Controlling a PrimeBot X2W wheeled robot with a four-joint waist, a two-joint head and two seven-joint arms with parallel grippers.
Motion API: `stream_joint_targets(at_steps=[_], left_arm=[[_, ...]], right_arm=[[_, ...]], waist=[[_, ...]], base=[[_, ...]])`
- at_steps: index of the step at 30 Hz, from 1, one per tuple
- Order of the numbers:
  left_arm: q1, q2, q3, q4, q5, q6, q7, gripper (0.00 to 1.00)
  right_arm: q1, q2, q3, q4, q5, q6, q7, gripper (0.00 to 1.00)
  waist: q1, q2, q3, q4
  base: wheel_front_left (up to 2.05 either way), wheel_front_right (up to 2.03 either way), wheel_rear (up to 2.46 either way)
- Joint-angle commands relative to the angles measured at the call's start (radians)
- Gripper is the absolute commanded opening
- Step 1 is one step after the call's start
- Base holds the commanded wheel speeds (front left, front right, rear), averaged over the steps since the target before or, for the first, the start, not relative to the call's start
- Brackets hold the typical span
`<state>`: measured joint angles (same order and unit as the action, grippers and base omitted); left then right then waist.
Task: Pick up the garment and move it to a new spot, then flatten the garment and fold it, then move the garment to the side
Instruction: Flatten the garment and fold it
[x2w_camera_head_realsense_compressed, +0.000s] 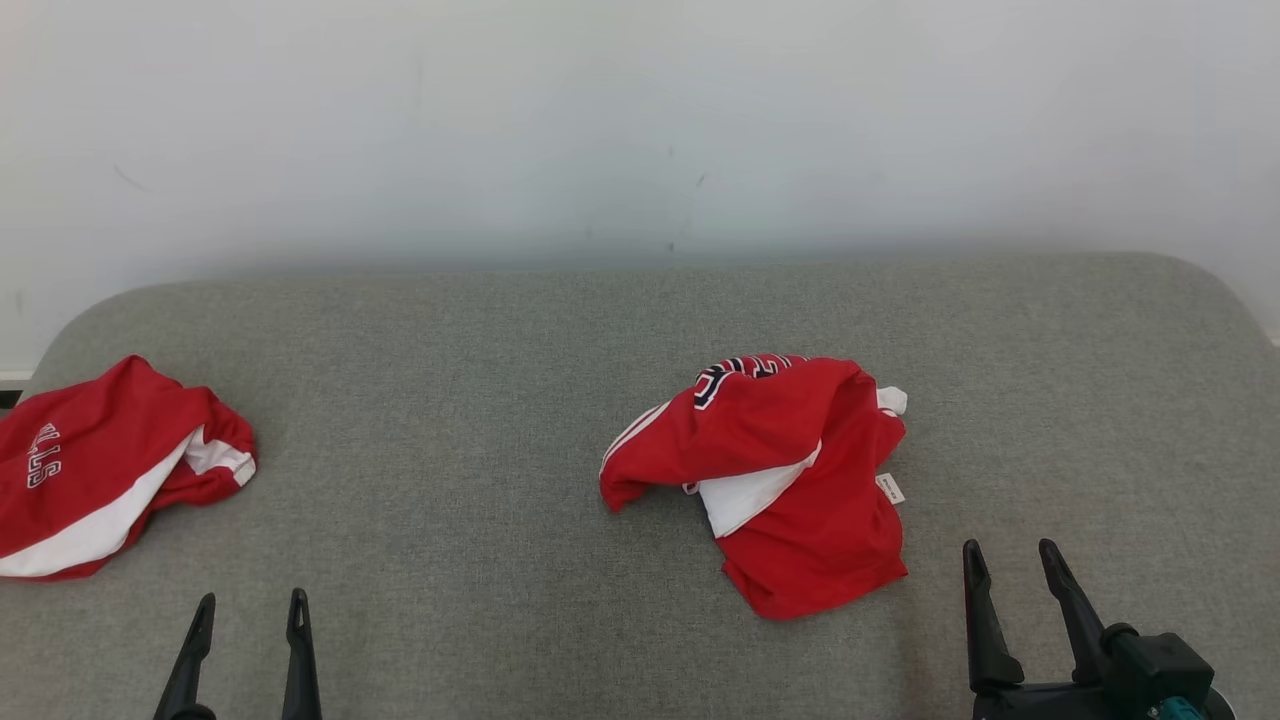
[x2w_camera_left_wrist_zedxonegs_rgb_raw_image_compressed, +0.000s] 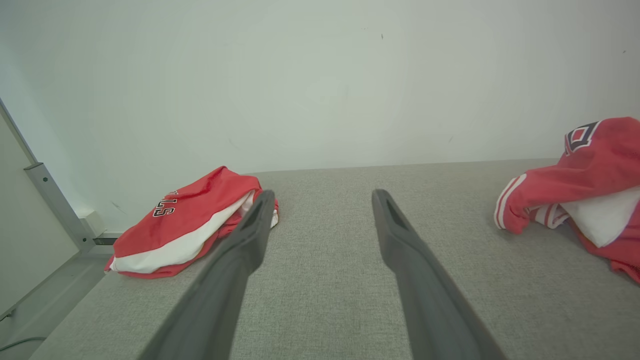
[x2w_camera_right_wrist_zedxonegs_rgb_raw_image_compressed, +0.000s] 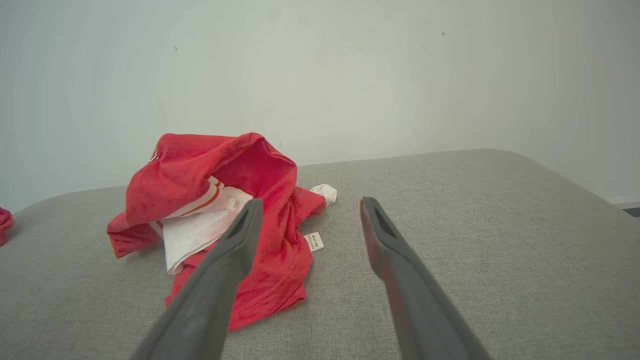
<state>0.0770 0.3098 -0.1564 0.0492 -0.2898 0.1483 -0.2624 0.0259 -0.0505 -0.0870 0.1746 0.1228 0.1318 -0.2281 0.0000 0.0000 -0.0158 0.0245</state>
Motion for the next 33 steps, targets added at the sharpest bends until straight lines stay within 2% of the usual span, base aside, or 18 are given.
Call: stream_joint_targets(at_steps=[1,16,33], left_arm=[[0.009,-0.004,0.008,0.000,0.011,-0.004,-0.003,1.00],[0.012,-0.013,0.025,0.022,0.032,-0.016,-0.004,1.00],[-0.001,0.005,0.010,0.011,0.030,0.002,0.047,1.00]], right_arm=[[0.012,0.001,0.002,0.000,-0.004,-0.002,0.002,1.00],[0.011,0.001,0.009,0.000,-0.003,-0.002,0.004,1.00],[0.015,0.001,0.014,-0.022,-0.023,-0.002,0.024,1.00]], waist=[[0.0000,0.0000,-0.001,0.000],[0.0000,0.0000,-0.001,0.002],[0.0000,0.0000,-0.010,-0.001]], base=[[0.00,0.00,0.00],[0.00,0.00,0.00],[0.00,0.00,0.00]])
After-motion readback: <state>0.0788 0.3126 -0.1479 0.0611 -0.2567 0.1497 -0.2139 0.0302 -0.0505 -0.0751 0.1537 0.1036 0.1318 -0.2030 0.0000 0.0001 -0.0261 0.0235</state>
